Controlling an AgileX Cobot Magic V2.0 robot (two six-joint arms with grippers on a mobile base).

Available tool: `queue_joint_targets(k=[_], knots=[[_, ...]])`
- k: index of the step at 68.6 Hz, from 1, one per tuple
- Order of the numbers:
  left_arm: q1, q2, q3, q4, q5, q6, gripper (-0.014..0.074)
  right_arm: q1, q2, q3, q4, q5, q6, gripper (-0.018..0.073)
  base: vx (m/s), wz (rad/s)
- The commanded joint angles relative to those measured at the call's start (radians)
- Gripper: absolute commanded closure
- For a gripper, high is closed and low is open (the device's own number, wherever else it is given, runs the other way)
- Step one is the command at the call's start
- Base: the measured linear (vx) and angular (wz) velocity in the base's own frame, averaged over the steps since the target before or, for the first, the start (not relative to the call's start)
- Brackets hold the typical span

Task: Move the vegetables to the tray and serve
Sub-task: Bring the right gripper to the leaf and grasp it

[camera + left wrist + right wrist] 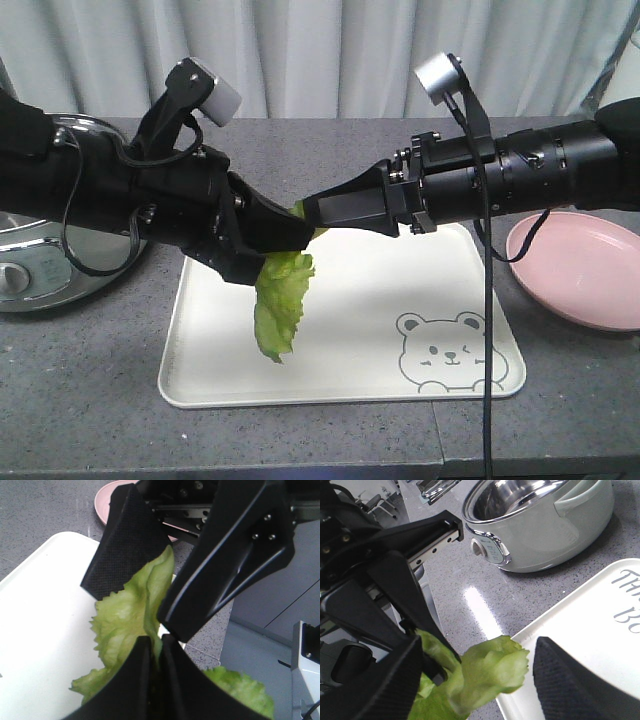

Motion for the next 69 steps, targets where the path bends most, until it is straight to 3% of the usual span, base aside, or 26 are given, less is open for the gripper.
queue_joint_targets(k=[1, 40, 48, 69], knots=[[-0.004, -0.033, -0.029, -0.064, -0.008, 0.000, 0.0603, 0.001, -0.036, -0.033, 0.084, 0.011, -0.011, 0.0138, 0.00, 0.00], [-0.004, -0.033, -0.029, -0.064, -0.012, 0.000, 0.0603, 0.001, -0.036, -0.033, 0.077, 0.008, -0.038, 0.0530, 0.00, 0.00], [-0.004, -0.033, -0.029, -0.064, -0.012, 0.000, 0.0601, 0.001, -0.036, -0.033, 0.077, 0.008, -0.038, 0.0571, 0.00, 0.00], [-0.002, -0.033, -0.029, -0.064, -0.016, -0.002, 0.0562, 0.001, -0.036, -0.033, 0.077, 0.008, -0.040, 0.0569, 0.00, 0.00]])
